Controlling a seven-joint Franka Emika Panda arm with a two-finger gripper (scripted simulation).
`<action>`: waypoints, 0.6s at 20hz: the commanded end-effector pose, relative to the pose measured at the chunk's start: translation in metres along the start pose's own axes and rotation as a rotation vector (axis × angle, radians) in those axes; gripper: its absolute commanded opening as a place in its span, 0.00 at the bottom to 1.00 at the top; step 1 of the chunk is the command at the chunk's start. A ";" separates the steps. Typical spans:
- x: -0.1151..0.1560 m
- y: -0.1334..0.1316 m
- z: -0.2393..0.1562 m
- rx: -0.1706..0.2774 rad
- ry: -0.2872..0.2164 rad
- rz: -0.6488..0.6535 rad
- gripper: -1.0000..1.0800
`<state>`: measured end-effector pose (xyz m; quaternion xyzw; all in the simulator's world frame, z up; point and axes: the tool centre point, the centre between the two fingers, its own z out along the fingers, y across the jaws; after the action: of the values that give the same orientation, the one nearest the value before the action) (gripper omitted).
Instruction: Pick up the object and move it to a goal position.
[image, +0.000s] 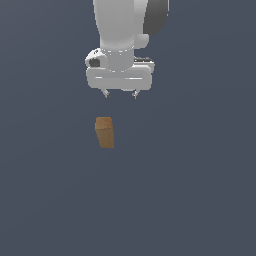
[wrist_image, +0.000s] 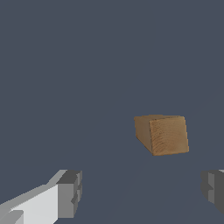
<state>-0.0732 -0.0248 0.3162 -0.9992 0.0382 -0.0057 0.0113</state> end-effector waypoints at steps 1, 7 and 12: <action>0.000 0.000 0.000 0.000 0.000 0.000 0.96; -0.001 0.020 -0.008 -0.006 0.006 0.017 0.96; -0.001 0.029 -0.012 -0.009 0.009 0.025 0.96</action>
<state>-0.0767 -0.0535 0.3268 -0.9986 0.0508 -0.0099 0.0070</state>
